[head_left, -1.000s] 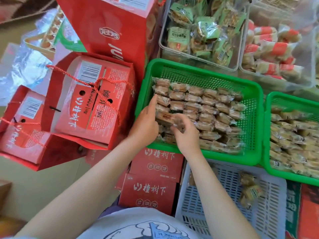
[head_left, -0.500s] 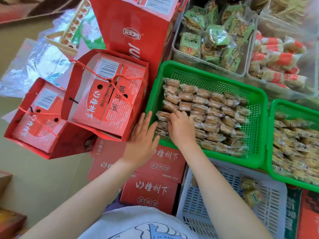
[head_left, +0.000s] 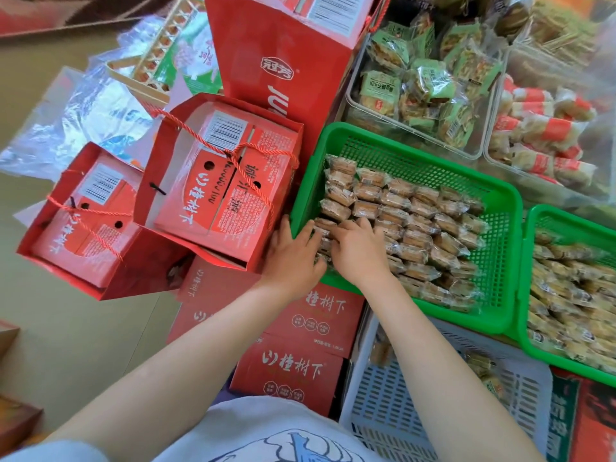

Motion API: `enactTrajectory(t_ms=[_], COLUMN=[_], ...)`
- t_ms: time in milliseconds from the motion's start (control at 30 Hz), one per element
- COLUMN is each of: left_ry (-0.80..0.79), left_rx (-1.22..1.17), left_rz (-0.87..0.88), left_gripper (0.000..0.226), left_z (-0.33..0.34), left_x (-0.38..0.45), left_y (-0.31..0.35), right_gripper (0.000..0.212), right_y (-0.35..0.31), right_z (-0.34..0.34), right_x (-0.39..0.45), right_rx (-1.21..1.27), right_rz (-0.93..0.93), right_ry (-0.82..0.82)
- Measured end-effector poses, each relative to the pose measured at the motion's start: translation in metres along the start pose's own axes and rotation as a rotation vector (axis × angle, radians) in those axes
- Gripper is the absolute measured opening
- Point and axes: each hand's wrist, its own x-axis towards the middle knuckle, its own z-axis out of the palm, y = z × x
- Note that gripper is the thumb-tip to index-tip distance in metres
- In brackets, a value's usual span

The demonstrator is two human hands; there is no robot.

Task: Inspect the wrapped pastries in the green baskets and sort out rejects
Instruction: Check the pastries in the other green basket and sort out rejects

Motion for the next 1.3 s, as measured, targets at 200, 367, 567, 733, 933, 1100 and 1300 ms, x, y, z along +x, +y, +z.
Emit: enactTrajectory(t_ms=[200, 367, 567, 733, 933, 1100, 1300], left_ry=[-0.033, -0.011, 0.012, -0.002, 0.003, 0.013, 0.006], left_rx=[0.043, 0.091, 0.068, 0.073, 0.122, 0.143, 0.163], left_rz=[-0.021, -0.005, 0.003, 0.027, -0.039, -0.052, -0.038], left_gripper=[0.064, 0.062, 0.064, 0.059, 0.061, 0.063, 0.061], left_z=[-0.004, -0.004, -0.001, 0.0, 0.001, 0.0, -0.001], left_x=[0.004, 0.003, 0.002, 0.001, 0.005, 0.009, 0.01], left_y=[0.002, 0.003, 0.001, -0.001, 0.004, 0.008, 0.005], right_gripper=[0.039, 0.03, 0.056, 0.042, 0.039, 0.042, 0.035], right_y=[0.013, 0.016, 0.02, 0.019, 0.027, 0.033, 0.033], right_z=[0.005, 0.017, 0.016, 0.017, 0.01, 0.009, -0.001], right_x=[0.002, -0.007, -0.009, 0.008, 0.012, 0.01, 0.025], right_rx=[0.282, 0.178, 0.304, 0.134, -0.037, -0.012, -0.135], right_rz=[0.098, 0.051, 0.139, 0.199, 0.109, 0.089, 0.028], right_ry=[0.194, 0.102, 0.066, 0.055, 0.052, 0.003, -0.033])
